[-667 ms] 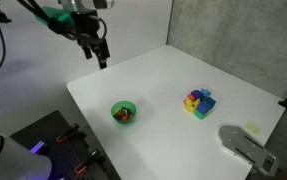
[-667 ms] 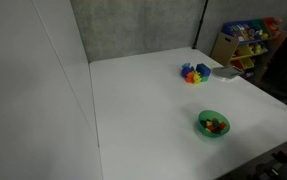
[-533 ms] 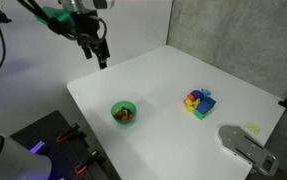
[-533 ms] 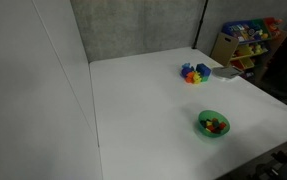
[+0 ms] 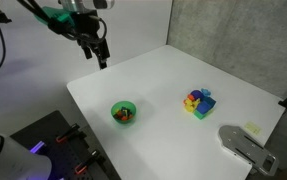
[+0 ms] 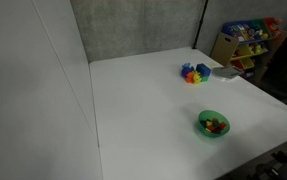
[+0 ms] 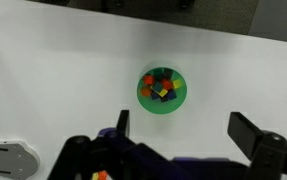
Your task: Remove a green block from the green bowl and put it on the table
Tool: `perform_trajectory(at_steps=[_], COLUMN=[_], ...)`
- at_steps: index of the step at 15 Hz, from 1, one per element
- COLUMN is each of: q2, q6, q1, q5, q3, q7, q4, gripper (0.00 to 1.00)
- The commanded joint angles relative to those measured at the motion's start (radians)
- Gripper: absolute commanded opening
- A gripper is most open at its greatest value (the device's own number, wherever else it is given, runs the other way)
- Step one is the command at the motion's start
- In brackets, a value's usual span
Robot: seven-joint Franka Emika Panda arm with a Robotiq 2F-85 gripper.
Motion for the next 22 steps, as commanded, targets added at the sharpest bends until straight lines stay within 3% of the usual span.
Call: perform_trajectory(at_steps=[1,16,22], q2=[0.0,0.262,0.413], q6=[-0.002,0.231,0.4], q1=[-0.003,0.003,0.01], q5=[0.002,-0.002,-0.029], q3=[0.002,-0.005,-0.009], q7=[-0.001,-0.041,-0.184], q4=[0.002,-0.006,-0.042], gripper=[1.0,1.0,1.0])
